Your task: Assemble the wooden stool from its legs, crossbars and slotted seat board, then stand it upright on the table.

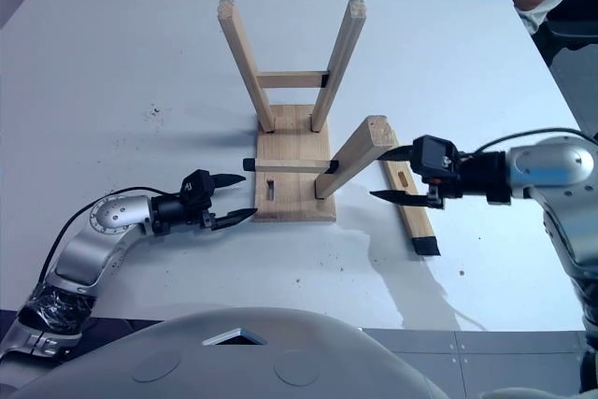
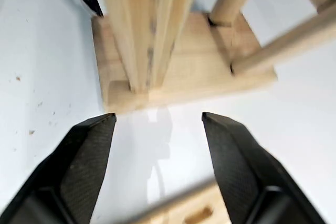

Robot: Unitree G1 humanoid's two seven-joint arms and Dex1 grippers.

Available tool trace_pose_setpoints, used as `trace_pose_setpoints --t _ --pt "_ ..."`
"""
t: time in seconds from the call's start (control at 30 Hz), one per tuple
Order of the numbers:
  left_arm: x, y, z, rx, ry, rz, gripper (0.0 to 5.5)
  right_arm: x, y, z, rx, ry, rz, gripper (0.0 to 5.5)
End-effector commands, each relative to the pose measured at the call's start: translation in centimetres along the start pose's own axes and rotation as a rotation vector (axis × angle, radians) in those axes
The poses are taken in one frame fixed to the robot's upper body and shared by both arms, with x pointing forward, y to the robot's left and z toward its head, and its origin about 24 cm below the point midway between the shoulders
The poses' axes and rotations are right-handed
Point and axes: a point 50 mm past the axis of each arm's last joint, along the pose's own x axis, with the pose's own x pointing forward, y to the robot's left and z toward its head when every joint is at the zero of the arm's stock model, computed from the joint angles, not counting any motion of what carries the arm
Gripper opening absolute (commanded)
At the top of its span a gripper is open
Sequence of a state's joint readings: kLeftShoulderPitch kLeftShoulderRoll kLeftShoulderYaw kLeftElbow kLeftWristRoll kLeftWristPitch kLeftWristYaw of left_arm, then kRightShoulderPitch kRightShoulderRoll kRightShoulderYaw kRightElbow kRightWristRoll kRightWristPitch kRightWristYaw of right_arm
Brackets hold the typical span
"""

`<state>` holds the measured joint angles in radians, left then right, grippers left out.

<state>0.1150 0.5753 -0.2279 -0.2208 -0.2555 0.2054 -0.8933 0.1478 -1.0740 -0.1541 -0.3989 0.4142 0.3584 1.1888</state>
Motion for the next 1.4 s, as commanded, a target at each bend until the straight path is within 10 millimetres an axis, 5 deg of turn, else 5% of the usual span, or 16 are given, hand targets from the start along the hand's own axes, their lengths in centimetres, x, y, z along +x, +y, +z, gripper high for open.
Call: trace_pose_setpoints --t 0.03,0.2,0.7,1.13,1.4 --pt "-0.8 0.0 -0.7 -0.015 0.031 0.056 3.66 -0.9 1.0 -2.0 0.145 0.02 -0.191 3.29" --pt "-1.8 -0.3 -1.2 -0.044 0.039 0.117 3.66 -0.2 3.0 -4.4 0.357 0.109 -0.412 4.05" --pt "-2.9 -0.3 -1.2 -0.047 0.071 0.125 3.66 2.3 8.4 -7.3 0.555 0.271 -0.499 4.05" --pt "-3.8 0.9 -0.6 -0.057 0.04 0.2 3.66 2.3 7.5 -8.8 0.531 0.304 -0.564 2.32" --pt "-7.2 5.7 4.1 -0.019 -0.165 0.47 3.66 1.3 3.2 -7.4 0.509 0.122 -0.734 2.08"
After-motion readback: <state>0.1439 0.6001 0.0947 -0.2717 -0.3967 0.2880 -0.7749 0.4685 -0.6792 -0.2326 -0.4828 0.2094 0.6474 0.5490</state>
